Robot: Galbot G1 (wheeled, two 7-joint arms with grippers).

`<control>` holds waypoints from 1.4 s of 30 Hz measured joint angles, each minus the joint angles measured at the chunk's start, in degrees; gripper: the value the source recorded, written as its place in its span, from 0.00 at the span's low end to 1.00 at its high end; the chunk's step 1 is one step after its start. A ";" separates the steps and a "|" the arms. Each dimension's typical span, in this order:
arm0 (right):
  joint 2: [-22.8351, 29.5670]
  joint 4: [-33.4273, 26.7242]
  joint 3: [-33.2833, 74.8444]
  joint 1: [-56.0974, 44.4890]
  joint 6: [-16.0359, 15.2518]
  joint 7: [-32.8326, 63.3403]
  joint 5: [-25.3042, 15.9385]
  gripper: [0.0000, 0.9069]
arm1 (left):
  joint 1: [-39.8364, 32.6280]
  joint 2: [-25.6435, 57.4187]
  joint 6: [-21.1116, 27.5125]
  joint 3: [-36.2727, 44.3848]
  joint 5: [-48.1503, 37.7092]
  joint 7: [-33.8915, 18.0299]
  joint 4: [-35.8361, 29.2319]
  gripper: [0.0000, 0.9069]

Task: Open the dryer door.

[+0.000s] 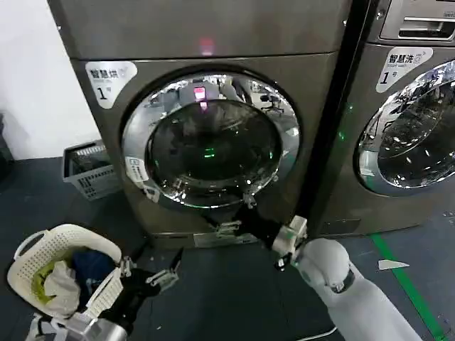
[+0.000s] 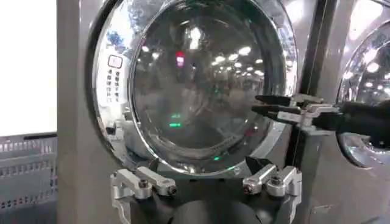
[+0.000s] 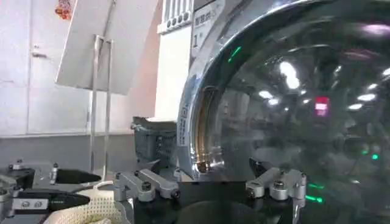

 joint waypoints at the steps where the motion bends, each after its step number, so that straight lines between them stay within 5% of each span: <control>1: 0.27 -0.40 -0.45 0.45 0.00 0.00 0.02 1.00 | 0.10 -0.12 0.03 0.00 0.03 0.02 -0.22 1.00; 42: 9.82 -10.80 -8.75 10.61 -0.83 1.08 -0.67 1.00 | 0.51 -0.51 -0.61 0.54 0.88 0.89 0.09 1.00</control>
